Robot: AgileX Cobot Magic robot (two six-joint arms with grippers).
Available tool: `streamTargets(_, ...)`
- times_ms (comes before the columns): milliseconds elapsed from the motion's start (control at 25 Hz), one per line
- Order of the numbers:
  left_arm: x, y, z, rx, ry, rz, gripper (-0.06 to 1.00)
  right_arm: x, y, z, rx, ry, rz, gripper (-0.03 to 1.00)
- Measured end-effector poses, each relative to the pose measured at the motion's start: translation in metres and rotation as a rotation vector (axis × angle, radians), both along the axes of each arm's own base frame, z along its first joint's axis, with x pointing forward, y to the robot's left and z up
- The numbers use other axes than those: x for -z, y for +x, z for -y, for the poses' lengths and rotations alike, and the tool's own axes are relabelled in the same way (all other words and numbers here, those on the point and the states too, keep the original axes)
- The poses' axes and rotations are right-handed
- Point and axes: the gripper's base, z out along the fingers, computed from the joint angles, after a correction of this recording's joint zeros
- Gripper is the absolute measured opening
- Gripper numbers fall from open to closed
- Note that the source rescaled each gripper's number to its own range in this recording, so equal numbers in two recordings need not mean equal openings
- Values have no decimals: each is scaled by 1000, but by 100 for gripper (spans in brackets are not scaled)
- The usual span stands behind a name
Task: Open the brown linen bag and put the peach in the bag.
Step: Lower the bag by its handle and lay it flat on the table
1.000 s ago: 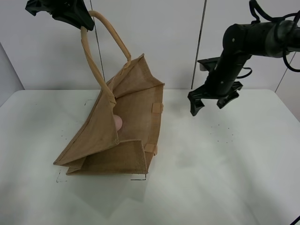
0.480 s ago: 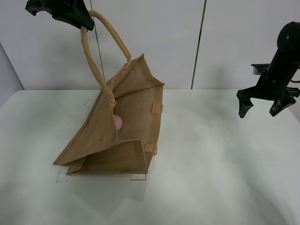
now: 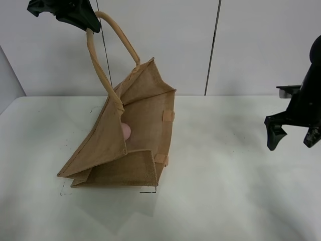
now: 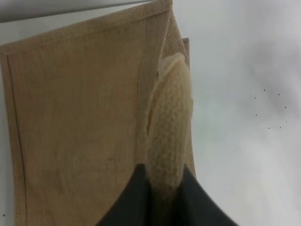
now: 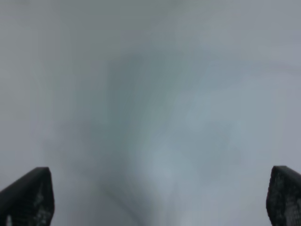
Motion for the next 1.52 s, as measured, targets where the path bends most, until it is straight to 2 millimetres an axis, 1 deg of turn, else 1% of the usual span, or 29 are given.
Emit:
streamTargets(40, 0, 0, 0, 0, 0, 0, 0, -6, -14, -1, -1, -1, 5, 100)
streamTargets(80, 0, 0, 0, 0, 0, 0, 0, -7, -29, -1, -2, -1, -8, 100)
streamTargets(200, 0, 0, 0, 0, 0, 0, 0, -20, -74, -4, -2, -2, 16, 100)
streamTargets(240, 0, 0, 0, 0, 0, 0, 0, -21, -88, -5, -2, -2, 20, 100)
streamTargets(320, 0, 0, 0, 0, 0, 0, 0, -30, -117, -6, -2, -5, 68, 100)
streamTargets(400, 0, 0, 0, 1, 0, 0, 0, -32, -145, -8, -1, -8, 114, 100)
streamTargets(480, 0, 0, 0, 1, 0, 0, 0, -36, -169, -9, 11, -14, 216, 100)
streamTargets(560, 0, 0, 0, 1, 0, 0, 0, -35, -192, -10, 30, -18, 319, 100)
streamTargets(760, 0, 0, 0, 1, 0, 0, 0, -39, -239, -13, 38, -33, 602, 100)
streamTargets(920, 0, 0, 0, 1, 0, 0, 0, -50, -265, -14, 47, -42, 779, 100)
streamTargets(1000, 0, 0, 0, 1, 0, 0, 0, -53, -274, -14, 48, -44, 836, 100)
streamTargets(1360, 0, 0, 0, 2, 1, 1, 0, -59, -295, -16, 41, -38, 980, 100)
streamTargets(1520, 0, 0, 0, 3, 1, 1, 0, -61, -312, -17, 41, -40, 1087, 100)
